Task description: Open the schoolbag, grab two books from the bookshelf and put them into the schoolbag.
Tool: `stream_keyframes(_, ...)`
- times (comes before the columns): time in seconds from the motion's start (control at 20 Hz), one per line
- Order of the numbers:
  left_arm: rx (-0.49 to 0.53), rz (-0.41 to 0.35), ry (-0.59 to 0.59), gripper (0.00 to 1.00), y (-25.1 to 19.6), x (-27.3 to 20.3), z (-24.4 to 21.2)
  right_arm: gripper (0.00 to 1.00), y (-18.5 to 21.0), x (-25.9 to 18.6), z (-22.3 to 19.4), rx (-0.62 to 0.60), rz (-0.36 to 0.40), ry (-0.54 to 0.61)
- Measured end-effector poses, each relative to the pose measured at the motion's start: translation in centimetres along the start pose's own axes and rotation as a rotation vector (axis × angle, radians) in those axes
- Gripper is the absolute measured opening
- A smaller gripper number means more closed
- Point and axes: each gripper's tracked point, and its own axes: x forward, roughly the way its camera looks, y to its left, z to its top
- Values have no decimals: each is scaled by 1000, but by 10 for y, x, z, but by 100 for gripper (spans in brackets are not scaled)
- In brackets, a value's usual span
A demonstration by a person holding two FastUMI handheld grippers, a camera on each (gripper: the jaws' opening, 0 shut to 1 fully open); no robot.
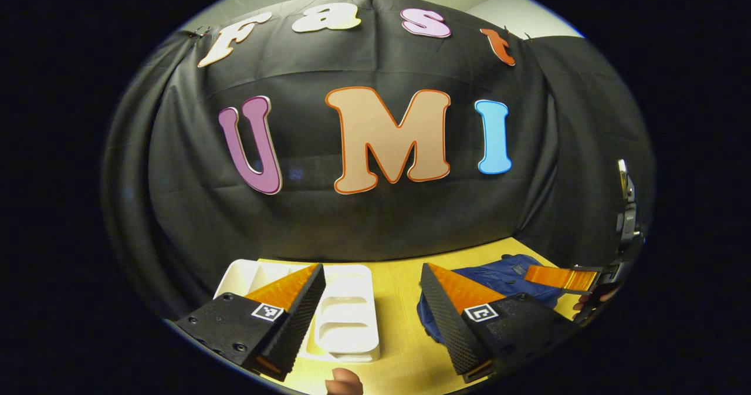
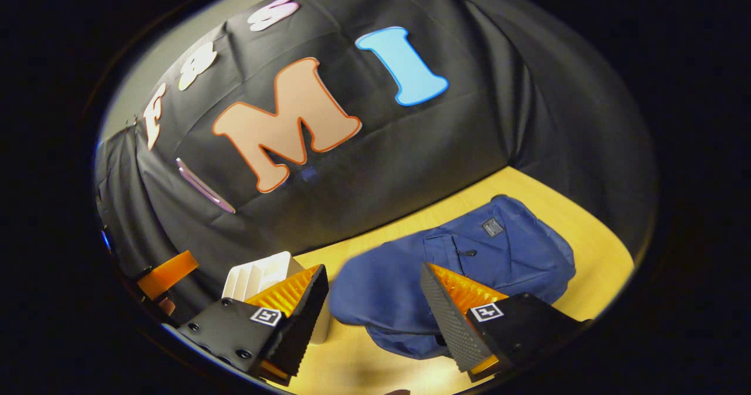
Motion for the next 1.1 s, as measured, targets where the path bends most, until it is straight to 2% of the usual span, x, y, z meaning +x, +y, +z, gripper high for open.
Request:
stream_keyframes(0.2,-10,28,7,95,6,-23,-5,99,21,-31,19,-139,3,-79)
stream_keyframes(0.65,-28,66,-47,95,12,-64,7,100,66,-88,58,-307,49,-214)
stream_keyframes(0.95,-20,70,-83,94,13,-83,15,100,83,-113,70,-367,61,-289)
stream_keyframes(1.1,-20,85,-89,95,15,-87,15,100,80,-116,71,-361,40,-317)
